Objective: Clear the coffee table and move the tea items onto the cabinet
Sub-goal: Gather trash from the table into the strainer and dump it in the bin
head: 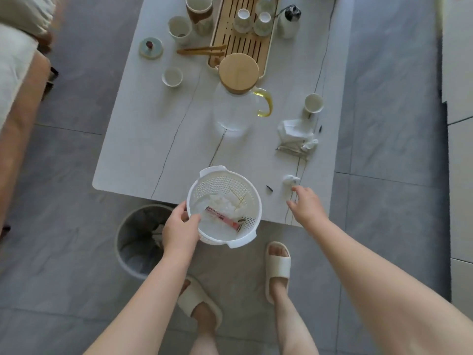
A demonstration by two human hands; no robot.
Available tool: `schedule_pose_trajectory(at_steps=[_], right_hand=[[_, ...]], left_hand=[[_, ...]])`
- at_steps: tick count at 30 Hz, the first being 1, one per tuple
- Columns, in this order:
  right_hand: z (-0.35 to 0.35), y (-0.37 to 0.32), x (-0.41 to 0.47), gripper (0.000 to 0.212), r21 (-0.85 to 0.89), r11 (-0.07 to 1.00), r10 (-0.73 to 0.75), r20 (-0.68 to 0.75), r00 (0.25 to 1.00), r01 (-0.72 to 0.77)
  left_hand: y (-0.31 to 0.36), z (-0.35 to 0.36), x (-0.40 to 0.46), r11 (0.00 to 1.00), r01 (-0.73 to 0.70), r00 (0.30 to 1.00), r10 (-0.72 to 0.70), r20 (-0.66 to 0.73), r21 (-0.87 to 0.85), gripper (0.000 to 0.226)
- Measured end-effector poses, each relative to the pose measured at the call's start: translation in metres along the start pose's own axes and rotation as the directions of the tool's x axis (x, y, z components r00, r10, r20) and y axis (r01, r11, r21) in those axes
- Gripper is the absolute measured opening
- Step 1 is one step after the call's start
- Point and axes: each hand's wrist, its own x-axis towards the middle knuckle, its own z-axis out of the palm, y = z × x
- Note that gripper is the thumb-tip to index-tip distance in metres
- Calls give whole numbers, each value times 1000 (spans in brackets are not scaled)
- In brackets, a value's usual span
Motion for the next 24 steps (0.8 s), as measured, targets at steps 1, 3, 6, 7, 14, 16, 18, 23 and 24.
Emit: schedule_pose_trajectory(at_steps=[1, 3, 6, 7, 14, 16, 18, 23, 24], right_hand=[[-4, 3, 11, 45, -5, 1000, -18, 3, 1000, 18], [-11, 12, 32, 46, -40, 997, -67, 6, 998, 68], [-18, 25, 58, 48, -111, 984, -136, 27, 990, 139], [-19, 27, 65, 49, -125, 980, -149, 39, 988, 153], [-3, 26, 101, 28, -26, 985, -169, 105, 980, 173], [-2, 28, 107, 23, 103, 987, -130, 83, 988, 121], [-11, 28, 107, 21, 176, 970, -165, -34, 986, 168], [-48, 10, 71, 19, 347, 839, -317, -313, 896, 418], [-54, 6, 63, 19, 324, 819, -391, -286, 875, 473]], left_hand=[[3, 10, 3, 1000, 0, 1000, -1, -15, -6, 41], [7, 31, 9, 1000, 9, 999, -11, -52, -30, 45], [14, 56, 13, 998, 12, 994, -18, -108, -55, 47], [17, 63, 13, 998, 11, 993, -19, -118, -68, 47], [25, 90, 15, 992, -2, 988, -17, -152, -126, 48], [27, 93, 16, 992, 4, 987, -24, -159, -127, 49], [30, 96, 18, 993, 4, 985, -25, -169, -120, 49], [43, 109, 19, 992, -1, 985, -22, -173, -127, 49], [47, 112, 19, 992, -2, 986, -19, -166, -125, 48]])
